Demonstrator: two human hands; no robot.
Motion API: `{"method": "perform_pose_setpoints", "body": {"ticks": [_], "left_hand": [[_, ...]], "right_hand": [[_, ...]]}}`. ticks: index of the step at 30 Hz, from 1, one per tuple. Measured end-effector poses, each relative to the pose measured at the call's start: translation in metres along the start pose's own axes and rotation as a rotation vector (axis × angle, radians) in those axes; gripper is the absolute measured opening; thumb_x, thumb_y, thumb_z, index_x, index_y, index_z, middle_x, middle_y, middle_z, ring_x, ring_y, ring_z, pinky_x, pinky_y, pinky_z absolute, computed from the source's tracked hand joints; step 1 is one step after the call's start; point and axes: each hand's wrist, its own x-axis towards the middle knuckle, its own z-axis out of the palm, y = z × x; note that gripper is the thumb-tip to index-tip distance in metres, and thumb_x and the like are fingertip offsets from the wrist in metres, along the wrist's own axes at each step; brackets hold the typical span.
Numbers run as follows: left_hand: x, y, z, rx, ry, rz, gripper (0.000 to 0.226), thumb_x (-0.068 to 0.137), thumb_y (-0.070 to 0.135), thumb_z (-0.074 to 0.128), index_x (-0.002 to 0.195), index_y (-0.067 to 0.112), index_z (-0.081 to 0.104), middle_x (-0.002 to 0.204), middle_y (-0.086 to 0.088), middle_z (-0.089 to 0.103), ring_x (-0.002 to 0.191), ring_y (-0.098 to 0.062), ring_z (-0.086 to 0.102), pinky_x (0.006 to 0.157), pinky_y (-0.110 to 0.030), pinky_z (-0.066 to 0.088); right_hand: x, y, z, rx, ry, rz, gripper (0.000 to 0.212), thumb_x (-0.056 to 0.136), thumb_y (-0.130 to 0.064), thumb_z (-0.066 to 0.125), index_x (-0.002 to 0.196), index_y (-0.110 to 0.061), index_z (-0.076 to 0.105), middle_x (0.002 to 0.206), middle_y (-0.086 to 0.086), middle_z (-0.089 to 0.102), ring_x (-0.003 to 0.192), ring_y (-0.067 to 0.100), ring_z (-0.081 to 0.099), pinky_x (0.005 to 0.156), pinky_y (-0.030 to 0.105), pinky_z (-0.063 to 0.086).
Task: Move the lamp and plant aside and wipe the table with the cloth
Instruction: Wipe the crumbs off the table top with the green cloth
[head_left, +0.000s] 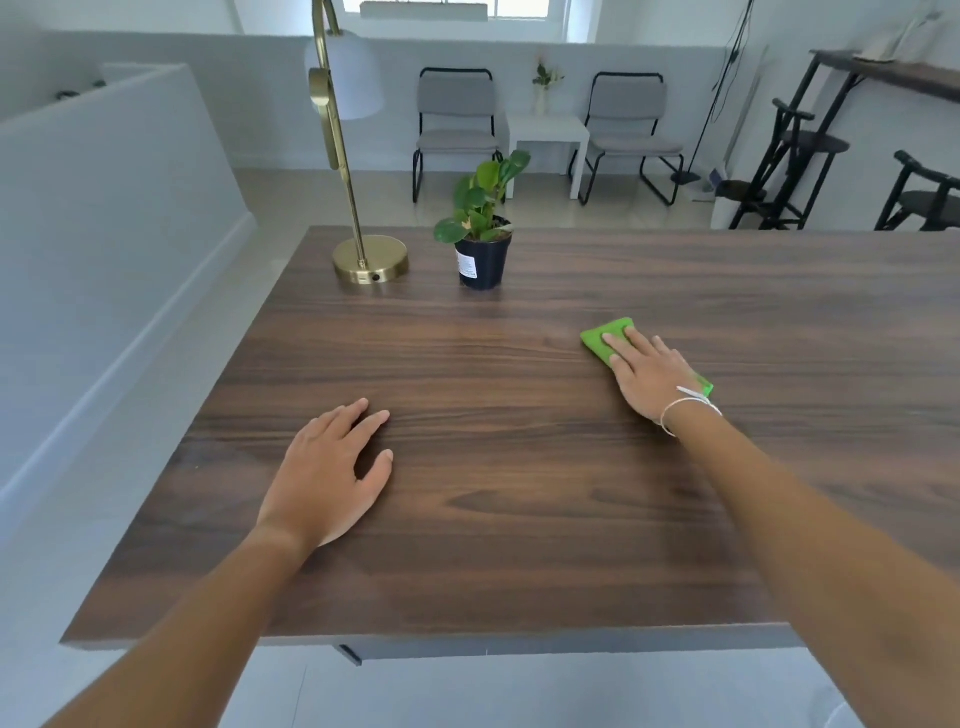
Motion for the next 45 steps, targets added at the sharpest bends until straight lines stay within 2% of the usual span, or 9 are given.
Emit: {"method": "perform_pose_setpoints", "body": {"ticks": [2, 5, 9, 17, 24, 29, 32, 39, 45], "left_hand": [[0.000, 0.000, 0.000, -0.004, 0.005, 0.002, 0.049, 0.090, 0.040, 0.045, 0.137, 0.027, 0.043, 0.150, 0.002, 0.036, 0.140, -0.017, 0.027, 0.117, -0.033, 0.017], [0.000, 0.000, 0.001, -0.012, 0.008, -0.001, 0.049, 0.090, 0.039, 0.047, 0.137, 0.027, 0.043, 0.150, 0.001, 0.036, 0.139, -0.017, 0.028, 0.117, -0.034, 0.018], [0.000, 0.000, 0.001, -0.017, 0.006, -0.002, 0.049, 0.090, 0.040, 0.046, 0.138, 0.027, 0.042, 0.151, 0.002, 0.036, 0.140, -0.016, 0.027, 0.117, -0.033, 0.016], [0.000, -0.001, 0.001, -0.026, 0.024, -0.006, 0.050, 0.090, 0.040, 0.046, 0.138, 0.027, 0.042, 0.151, 0.002, 0.034, 0.141, -0.017, 0.025, 0.117, -0.033, 0.015], [0.001, 0.002, 0.002, -0.023, 0.013, -0.005, 0.050, 0.090, 0.040, 0.043, 0.138, 0.025, 0.041, 0.151, -0.001, 0.034, 0.141, -0.020, 0.025, 0.117, -0.035, 0.015], [-0.001, 0.003, -0.002, -0.053, -0.033, 0.010, 0.051, 0.091, 0.039, 0.044, 0.139, 0.021, 0.040, 0.153, -0.004, 0.031, 0.142, -0.022, 0.022, 0.117, -0.035, 0.014], [-0.003, -0.005, -0.013, -0.080, -0.056, 0.049, 0.053, 0.092, 0.039, 0.045, 0.141, 0.020, 0.038, 0.154, -0.005, 0.028, 0.143, -0.023, 0.019, 0.117, -0.035, 0.013], [-0.035, -0.082, -0.051, -0.187, 0.022, -0.099, 0.050, 0.093, 0.037, 0.045, 0.140, 0.020, 0.040, 0.154, -0.004, 0.029, 0.141, -0.020, 0.024, 0.114, -0.034, 0.018], [-0.058, -0.136, -0.061, -0.189, 0.033, -0.201, 0.048, 0.093, 0.036, 0.043, 0.138, 0.018, 0.042, 0.151, -0.007, 0.033, 0.139, -0.024, 0.028, 0.113, -0.038, 0.023]], "right_hand": [[0.016, -0.040, 0.009, 0.008, -0.023, -0.040, 0.047, 0.100, -0.037, 0.021, 0.146, -0.036, 0.021, 0.160, -0.003, 0.012, 0.145, 0.029, 0.013, 0.117, 0.041, 0.011], [-0.010, -0.095, 0.028, 0.016, -0.082, -0.302, 0.046, 0.100, -0.037, 0.021, 0.146, -0.038, 0.020, 0.159, -0.005, 0.011, 0.146, 0.028, 0.010, 0.117, 0.040, 0.007], [-0.075, -0.068, 0.030, 0.044, -0.095, -0.524, 0.045, 0.099, -0.038, 0.026, 0.144, -0.041, 0.023, 0.158, -0.009, 0.016, 0.146, 0.022, 0.012, 0.116, 0.035, 0.006], [-0.040, 0.083, -0.016, -0.003, -0.006, 0.111, 0.046, 0.100, -0.033, 0.028, 0.146, -0.031, 0.026, 0.158, 0.003, 0.018, 0.143, 0.032, 0.019, 0.115, 0.043, 0.016], [-0.102, 0.001, 0.010, -0.005, 0.019, 0.092, 0.047, 0.098, -0.038, 0.025, 0.146, -0.037, 0.023, 0.159, -0.003, 0.015, 0.145, 0.028, 0.015, 0.116, 0.041, 0.011], [-0.159, -0.128, 0.040, 0.033, -0.009, -0.167, 0.047, 0.099, -0.039, 0.023, 0.146, -0.039, 0.020, 0.159, -0.006, 0.011, 0.146, 0.025, 0.009, 0.117, 0.038, 0.003], [-0.174, -0.135, 0.041, 0.041, -0.034, -0.226, 0.046, 0.099, -0.040, 0.023, 0.145, -0.042, 0.020, 0.159, -0.011, 0.010, 0.147, 0.020, 0.007, 0.117, 0.034, 0.001], [-0.175, -0.039, 0.011, 0.037, 0.041, 0.291, 0.047, 0.098, -0.037, 0.025, 0.146, -0.036, 0.024, 0.159, -0.004, 0.016, 0.144, 0.028, 0.016, 0.117, 0.043, 0.013], [-0.167, -0.137, 0.033, 0.042, 0.083, 0.320, 0.050, 0.097, -0.038, 0.026, 0.147, -0.033, 0.022, 0.159, 0.000, 0.016, 0.144, 0.032, 0.015, 0.116, 0.042, 0.012]]}}
